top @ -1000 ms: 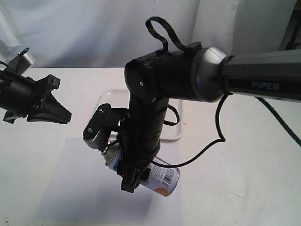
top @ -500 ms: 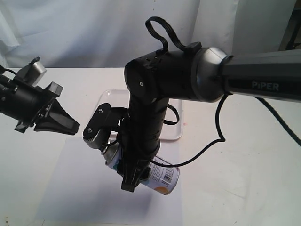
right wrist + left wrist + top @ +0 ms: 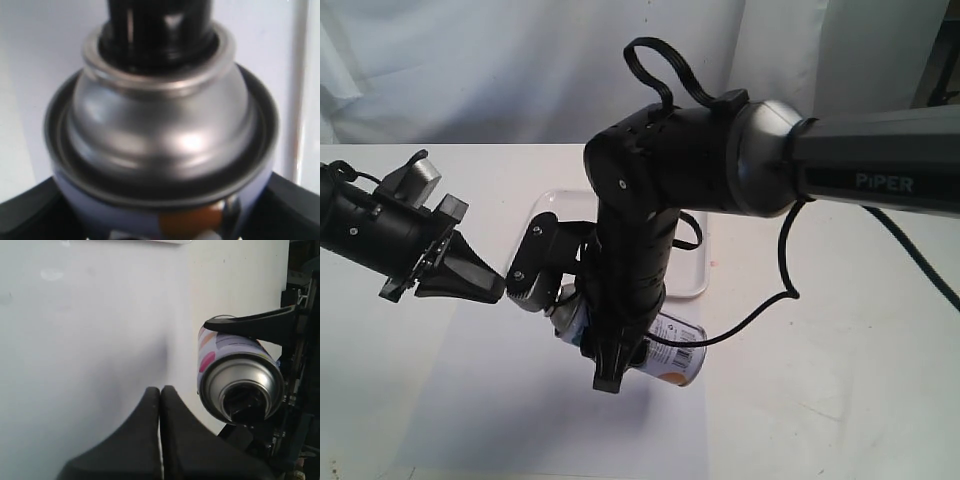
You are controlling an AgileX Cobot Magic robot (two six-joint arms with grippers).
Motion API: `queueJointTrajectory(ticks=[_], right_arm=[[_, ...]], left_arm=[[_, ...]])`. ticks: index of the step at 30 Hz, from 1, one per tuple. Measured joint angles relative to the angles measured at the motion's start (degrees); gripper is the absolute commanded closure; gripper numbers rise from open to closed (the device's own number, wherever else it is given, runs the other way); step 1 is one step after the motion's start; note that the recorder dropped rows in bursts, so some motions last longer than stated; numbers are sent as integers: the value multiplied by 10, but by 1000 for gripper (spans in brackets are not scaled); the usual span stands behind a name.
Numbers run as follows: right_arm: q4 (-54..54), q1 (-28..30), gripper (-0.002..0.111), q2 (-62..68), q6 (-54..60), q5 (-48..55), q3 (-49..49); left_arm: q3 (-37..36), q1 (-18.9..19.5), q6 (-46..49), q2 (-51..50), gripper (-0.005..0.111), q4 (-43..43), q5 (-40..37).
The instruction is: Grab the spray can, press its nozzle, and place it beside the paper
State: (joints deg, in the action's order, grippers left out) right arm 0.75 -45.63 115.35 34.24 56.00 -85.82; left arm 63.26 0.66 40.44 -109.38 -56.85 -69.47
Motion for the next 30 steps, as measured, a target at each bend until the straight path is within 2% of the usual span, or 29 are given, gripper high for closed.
queueJointTrajectory(ticks=[17, 27, 30], right_arm=[[100, 0, 108, 32, -67, 8, 0], [103, 0, 108, 32, -72, 10, 0], [102, 0, 108, 32, -72, 10, 0]], left_arm=[[-7, 0, -24, 0, 107, -13, -1], [-30, 0, -17, 0, 107, -60, -1], [-30, -11, -17, -2, 107, -65, -1]])
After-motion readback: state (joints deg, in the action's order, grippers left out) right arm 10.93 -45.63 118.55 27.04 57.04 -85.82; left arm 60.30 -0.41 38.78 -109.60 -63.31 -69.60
